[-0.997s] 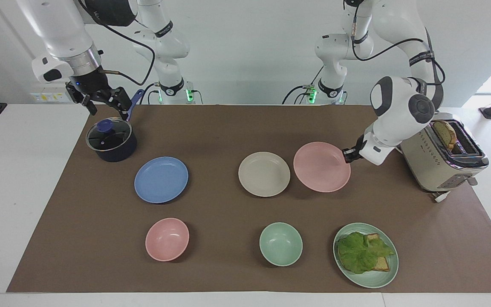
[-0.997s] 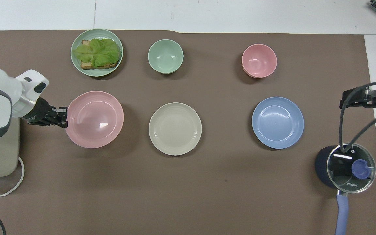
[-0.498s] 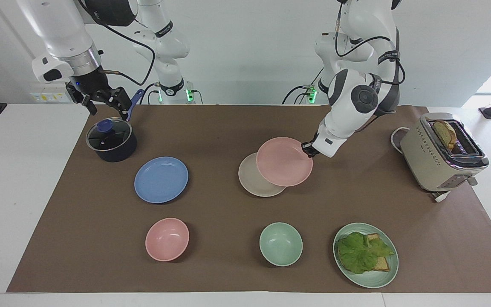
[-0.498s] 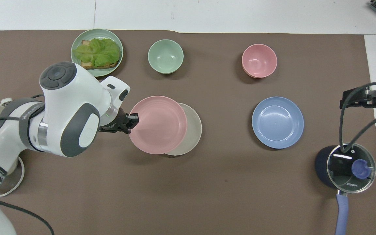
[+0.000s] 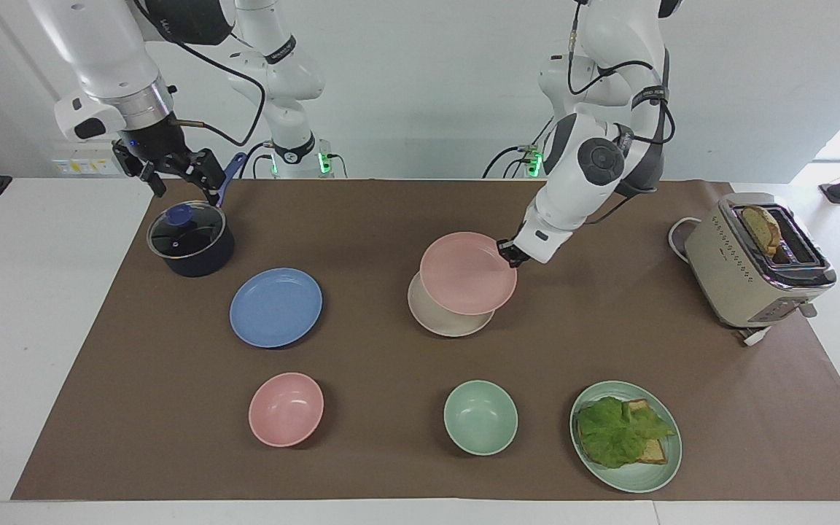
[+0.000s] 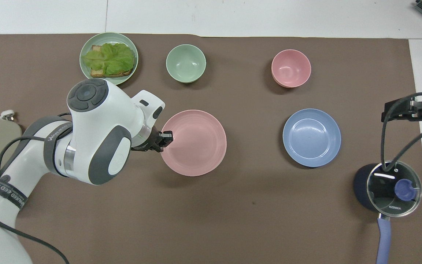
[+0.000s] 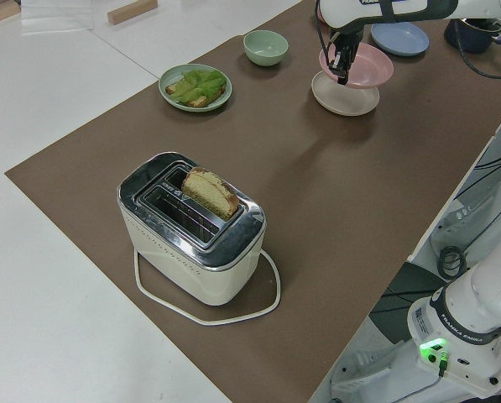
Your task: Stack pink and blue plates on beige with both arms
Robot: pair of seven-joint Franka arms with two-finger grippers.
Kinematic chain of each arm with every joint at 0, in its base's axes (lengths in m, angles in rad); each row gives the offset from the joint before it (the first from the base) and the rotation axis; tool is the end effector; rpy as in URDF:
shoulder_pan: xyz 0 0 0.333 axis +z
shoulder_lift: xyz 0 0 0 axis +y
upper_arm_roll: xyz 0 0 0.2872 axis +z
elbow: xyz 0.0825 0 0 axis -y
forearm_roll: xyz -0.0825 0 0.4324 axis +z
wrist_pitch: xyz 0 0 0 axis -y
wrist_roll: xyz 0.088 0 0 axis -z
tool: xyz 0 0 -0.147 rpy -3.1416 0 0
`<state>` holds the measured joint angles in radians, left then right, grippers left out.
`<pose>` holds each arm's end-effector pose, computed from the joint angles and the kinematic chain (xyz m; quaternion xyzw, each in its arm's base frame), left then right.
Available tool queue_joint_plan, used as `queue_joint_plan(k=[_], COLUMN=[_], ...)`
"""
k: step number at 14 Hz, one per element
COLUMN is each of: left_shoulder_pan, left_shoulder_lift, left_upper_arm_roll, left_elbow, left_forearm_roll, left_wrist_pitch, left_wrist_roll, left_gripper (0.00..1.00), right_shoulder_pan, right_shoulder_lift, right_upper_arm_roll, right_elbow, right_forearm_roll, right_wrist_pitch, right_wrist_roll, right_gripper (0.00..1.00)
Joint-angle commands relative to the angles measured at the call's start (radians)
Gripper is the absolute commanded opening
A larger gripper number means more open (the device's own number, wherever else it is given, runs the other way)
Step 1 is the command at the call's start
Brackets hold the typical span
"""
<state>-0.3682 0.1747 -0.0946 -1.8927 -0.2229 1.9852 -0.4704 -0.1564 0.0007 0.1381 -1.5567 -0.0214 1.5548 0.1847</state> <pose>0.5520 -0.2992 0.3173 0.9919 0.0530 -0.0850 0.0782 0.6014 -0.0142 0.5612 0.9948 -0.1015 -0.0004 0.0107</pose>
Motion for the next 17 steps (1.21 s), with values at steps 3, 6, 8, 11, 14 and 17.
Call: queue_joint_plan(k=[3,6,8,11,14,17], left_shoulder_pan=[-0.018,-0.031,-0.041,-0.051,-0.058,-0.058], left_shoulder_lift=[-0.001,-0.015,0.0,0.002,-0.001,0.014], left_upper_arm_roll=[0.015,0.015,0.016,0.015,0.015,0.015], left_elbow=[-0.06,-0.097,-0.112,-0.111,-0.123,-0.129], left_forearm_roll=[-0.018,-0.018,-0.018,-0.018,-0.018,-0.018], left_wrist_pitch=[0.092,0.116,0.141,0.155,0.165,0.178], left_wrist_roll=[0.003,0.006,0.009,-0.002,0.007,0.013], left_gripper=[0.0,0.0,0.0,0.0,0.0,0.0], right_shoulder_pan=[-0.015,-0.015,-0.015,-0.017,-0.017,-0.017], right_shoulder_lift=[-0.021,-0.021,-0.022,-0.022,-0.022,-0.022], right_upper_arm_roll=[0.008,0.006,0.006,0.006,0.006,0.006], right_elbow=[-0.023,-0.023,-0.025,-0.025,-0.025,-0.026], right_forearm_roll=[0.003,0.003,0.003,0.003,0.003,0.003], right_wrist_pitch=[0.005,0.002,0.002,0.004,0.002,0.002], right_wrist_roll=[-0.007,-0.008,-0.008,-0.007,-0.008,-0.01], right_gripper=[1.0,1.0,1.0,1.0,1.0,1.0])
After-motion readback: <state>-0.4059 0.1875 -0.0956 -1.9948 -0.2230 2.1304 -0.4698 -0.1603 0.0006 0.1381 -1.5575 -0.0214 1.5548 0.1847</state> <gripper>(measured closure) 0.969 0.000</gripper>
